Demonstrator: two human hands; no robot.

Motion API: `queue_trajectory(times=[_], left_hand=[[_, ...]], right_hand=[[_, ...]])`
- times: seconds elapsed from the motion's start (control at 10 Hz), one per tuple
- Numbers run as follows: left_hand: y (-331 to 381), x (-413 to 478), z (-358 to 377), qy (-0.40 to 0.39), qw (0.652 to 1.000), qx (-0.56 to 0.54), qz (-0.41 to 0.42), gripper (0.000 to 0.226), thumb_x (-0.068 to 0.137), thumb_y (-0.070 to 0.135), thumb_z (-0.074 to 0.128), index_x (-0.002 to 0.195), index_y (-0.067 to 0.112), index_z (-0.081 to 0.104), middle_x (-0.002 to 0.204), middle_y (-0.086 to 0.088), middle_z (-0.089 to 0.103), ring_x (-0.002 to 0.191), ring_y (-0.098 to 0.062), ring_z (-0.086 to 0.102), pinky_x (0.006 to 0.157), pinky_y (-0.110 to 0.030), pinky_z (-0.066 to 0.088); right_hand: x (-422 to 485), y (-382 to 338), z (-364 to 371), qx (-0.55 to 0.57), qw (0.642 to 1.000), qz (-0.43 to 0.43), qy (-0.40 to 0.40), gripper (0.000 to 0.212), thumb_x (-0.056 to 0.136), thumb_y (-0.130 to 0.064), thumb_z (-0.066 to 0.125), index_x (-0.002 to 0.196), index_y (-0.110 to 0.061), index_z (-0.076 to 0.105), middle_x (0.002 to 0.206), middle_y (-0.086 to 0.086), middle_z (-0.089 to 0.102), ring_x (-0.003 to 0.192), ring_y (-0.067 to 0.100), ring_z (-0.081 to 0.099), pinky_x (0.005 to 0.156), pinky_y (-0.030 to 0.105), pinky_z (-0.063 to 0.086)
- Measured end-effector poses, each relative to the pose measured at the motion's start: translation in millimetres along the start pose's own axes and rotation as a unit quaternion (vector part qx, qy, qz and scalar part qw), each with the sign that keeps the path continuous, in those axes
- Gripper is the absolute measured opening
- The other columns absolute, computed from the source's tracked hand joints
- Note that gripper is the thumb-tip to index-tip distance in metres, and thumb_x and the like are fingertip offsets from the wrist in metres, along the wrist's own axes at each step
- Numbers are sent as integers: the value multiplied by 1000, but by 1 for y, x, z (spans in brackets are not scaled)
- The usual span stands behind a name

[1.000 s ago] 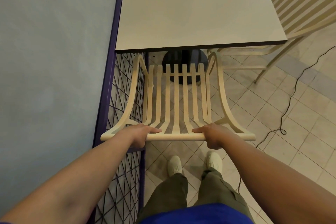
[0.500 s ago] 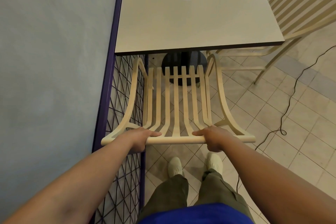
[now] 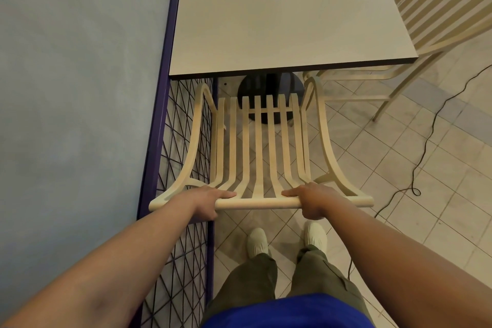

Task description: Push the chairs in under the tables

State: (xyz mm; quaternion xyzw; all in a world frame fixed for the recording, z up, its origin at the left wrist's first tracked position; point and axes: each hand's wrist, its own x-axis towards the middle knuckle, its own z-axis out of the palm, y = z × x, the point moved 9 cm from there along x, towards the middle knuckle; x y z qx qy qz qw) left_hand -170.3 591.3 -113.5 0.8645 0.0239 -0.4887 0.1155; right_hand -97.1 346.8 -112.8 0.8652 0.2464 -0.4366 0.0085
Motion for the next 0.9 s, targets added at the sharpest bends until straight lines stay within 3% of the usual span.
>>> queue_trajectory(times=[0.2,0.4,0.6,0.7,0.8,0.9], left_hand=[[-3,2,3,1,1000,-26,3,80,85,38,68,149,61,26,128,4,55,107,-17,57,94,-39,49],[-1,0,3,-9,997,-80,6,80,78,74,61,150,56,32,140,5,53,117,-18,53,104,-43,43],[7,-6,-2,-29,992,-119,3,120,48,108,32,153,49,35,158,5,40,138,-20,42,112,-46,36],[14,-11,-9,-28,992,-122,-17,116,56,105,26,154,44,36,162,4,34,143,-22,36,114,-44,32],[26,-10,-17,-3,977,-204,-59,69,93,77,31,151,42,41,162,4,34,144,-22,35,112,-45,29],[57,1,-16,17,976,-204,-72,64,95,74,36,151,42,42,160,5,37,142,-22,37,110,-46,32]], right_hand=[[-3,-1,-1,4,1000,-2,2,78,88,-7,61,150,-46,34,125,-2,57,100,18,57,92,38,52],[-8,0,-3,28,999,-19,0,72,89,-10,59,149,-42,36,129,-4,58,102,16,54,95,37,48],[-2,12,-3,71,994,-57,-53,70,88,-26,70,150,-33,38,136,1,55,114,20,53,102,39,43],[3,25,-9,77,991,-54,-92,82,82,-43,76,152,-38,33,143,0,48,122,23,50,106,42,40],[12,40,-22,54,987,-84,-128,88,77,-58,74,152,-41,30,153,-2,38,138,27,37,113,50,31],[22,56,-48,51,983,-129,-121,79,84,-63,63,152,-38,32,158,-1,33,146,26,29,117,50,25]])
